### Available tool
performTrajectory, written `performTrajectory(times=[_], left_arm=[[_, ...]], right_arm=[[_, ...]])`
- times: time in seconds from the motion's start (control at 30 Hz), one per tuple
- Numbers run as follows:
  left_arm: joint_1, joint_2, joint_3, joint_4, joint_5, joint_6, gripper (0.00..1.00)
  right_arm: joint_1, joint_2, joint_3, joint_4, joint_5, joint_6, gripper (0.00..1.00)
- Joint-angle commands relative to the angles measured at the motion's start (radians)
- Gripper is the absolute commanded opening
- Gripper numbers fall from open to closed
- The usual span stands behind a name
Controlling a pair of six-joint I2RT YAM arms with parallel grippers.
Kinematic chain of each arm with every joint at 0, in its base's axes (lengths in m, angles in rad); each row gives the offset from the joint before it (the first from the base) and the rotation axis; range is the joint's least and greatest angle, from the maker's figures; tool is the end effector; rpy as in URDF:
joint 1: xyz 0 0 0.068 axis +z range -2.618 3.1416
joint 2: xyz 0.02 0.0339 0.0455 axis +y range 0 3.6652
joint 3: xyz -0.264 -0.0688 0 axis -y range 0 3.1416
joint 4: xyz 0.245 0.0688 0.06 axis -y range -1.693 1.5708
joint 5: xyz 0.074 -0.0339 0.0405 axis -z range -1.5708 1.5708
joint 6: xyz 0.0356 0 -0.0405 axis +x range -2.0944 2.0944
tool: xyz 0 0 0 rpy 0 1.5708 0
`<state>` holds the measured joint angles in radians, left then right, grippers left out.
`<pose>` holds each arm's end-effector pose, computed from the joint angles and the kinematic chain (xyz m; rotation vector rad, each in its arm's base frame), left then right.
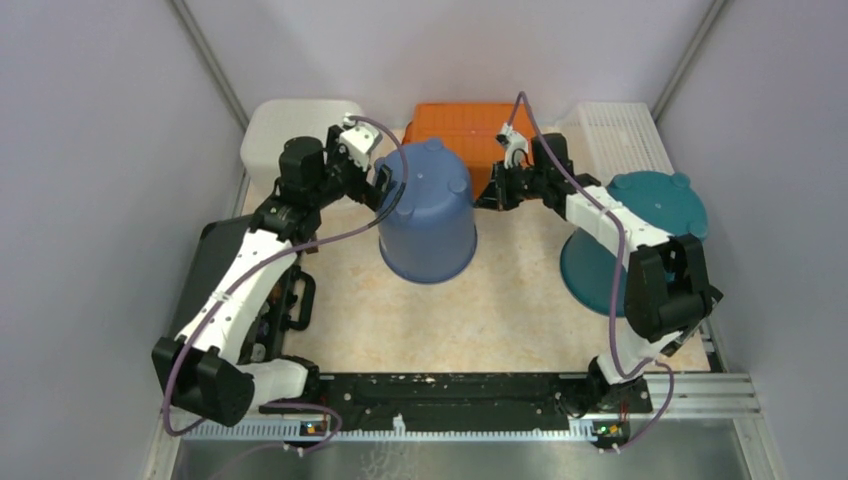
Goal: Turn the large container upside down
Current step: Turn the container upside down at the center of the board, then reset both arms
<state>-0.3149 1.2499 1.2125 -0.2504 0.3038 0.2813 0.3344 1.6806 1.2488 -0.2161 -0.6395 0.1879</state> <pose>0.2699 -0.0991 0.3842 0.7431 1.7008 -0.3054 0.3504 0.1442 0.2660 -0.5263 2.1844 0.9939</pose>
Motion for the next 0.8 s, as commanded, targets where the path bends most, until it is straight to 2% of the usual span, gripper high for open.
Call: performTrajectory(times=[0.0, 0.23, 0.43, 0.6, 0.63, 0.77], left_arm=[[-0.003, -0.037, -0.078, -0.12, 0.119, 0.0, 0.99], [-0.004, -0.094, -0.156, -0.179, 0.186, 0.027, 0.99], [-0.01, -0.141, -0.147, -0.274, 0.301, 0.054, 0.99], [-0.024, -0.17, -0.142, -0.339, 0.365, 0.085, 0.99], [-0.024, -0.181, -0.141, -0.346, 0.361, 0.088, 0.99], [-0.023, -0.221, -0.087, -0.384, 0.297, 0.101, 0.99]], right_arm=[[0.033, -0.093, -0.026, -0.048, -0.076, -0.09, 0.04], [0.083, -0.169, -0.064, -0.141, -0.113, -0.219, 0.06], [0.103, -0.255, -0.079, -0.209, -0.139, -0.276, 0.08], [0.103, -0.353, -0.058, -0.303, -0.168, -0.322, 0.14], [0.103, -0.372, -0.051, -0.328, -0.162, -0.333, 0.16], [0.101, -0.448, 0.01, -0.479, -0.087, -0.436, 0.4]])
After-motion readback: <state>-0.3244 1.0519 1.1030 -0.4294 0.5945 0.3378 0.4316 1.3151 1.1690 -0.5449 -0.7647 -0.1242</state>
